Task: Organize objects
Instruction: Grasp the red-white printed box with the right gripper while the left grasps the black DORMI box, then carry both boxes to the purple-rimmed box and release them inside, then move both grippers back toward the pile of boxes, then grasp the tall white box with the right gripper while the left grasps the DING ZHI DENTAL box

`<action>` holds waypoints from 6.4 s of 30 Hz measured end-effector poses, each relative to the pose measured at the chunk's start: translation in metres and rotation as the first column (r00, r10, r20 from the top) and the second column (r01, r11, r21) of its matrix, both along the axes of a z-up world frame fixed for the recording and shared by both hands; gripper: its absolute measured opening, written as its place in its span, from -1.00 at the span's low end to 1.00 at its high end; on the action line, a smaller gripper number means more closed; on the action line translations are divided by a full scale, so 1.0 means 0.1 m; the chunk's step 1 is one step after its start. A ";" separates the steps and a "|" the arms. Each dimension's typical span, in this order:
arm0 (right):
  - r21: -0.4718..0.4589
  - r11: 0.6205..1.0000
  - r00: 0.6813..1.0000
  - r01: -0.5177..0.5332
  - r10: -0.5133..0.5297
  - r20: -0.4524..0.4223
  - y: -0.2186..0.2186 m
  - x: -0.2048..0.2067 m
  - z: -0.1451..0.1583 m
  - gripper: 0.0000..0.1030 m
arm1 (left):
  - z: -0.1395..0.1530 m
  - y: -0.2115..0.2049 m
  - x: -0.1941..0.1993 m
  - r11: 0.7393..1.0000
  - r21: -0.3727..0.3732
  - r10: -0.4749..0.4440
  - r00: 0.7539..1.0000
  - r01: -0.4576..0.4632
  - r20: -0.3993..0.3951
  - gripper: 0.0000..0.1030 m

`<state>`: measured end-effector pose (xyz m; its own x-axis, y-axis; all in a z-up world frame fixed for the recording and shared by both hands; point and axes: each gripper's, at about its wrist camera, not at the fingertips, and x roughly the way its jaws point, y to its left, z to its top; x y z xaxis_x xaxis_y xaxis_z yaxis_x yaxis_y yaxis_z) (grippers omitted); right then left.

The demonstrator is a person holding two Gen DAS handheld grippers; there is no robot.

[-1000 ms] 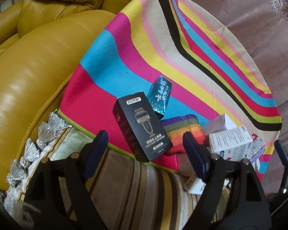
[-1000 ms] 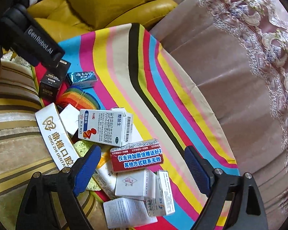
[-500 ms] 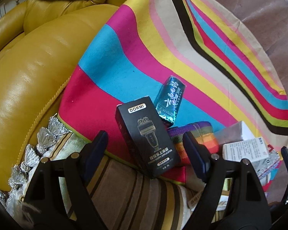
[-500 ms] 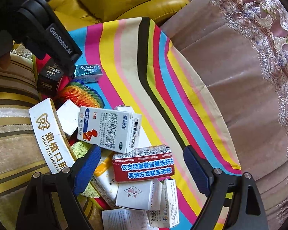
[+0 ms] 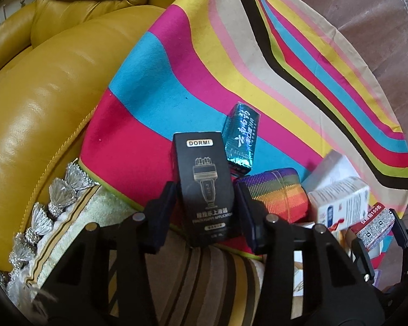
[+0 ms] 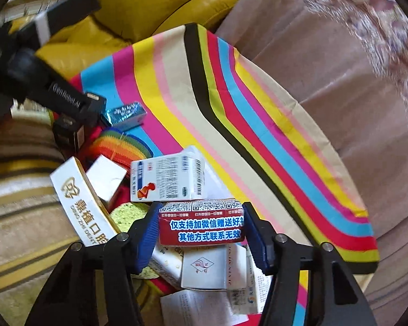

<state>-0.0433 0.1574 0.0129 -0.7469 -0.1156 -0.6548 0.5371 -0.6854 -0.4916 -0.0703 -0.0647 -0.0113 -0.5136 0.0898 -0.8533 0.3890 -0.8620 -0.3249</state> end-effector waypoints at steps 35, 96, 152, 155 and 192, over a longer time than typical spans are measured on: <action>-0.545 0.757 0.930 0.361 -0.252 0.266 1.31 0.53 0.44 0.14 | 0.62 0.27 0.83 0.995 0.034 -0.082 0.946 0.098 -0.313 -0.14; -0.406 0.287 0.470 0.868 -0.737 0.486 3.51 1.47 -0.20 0.22 | 0.66 3.55 0.92 0.476 0.150 -0.822 0.499 0.867 -0.276 0.07; -0.458 0.613 0.760 0.644 -0.448 0.471 2.01 0.44 0.14 0.52 | 0.35 1.26 0.50 0.888 -0.140 -0.443 0.897 0.438 -0.004 0.77; -0.456 0.632 0.772 0.627 -0.425 0.472 1.92 0.31 0.13 0.52 | 0.33 1.24 0.43 0.890 -0.152 -0.434 0.901 0.431 0.016 0.79; -0.411 0.711 0.807 0.570 -0.392 0.441 1.52 -0.45 -0.05 -0.50 | 0.16 1.25 0.35 0.893 -0.201 -0.397 0.915 0.403 0.073 0.63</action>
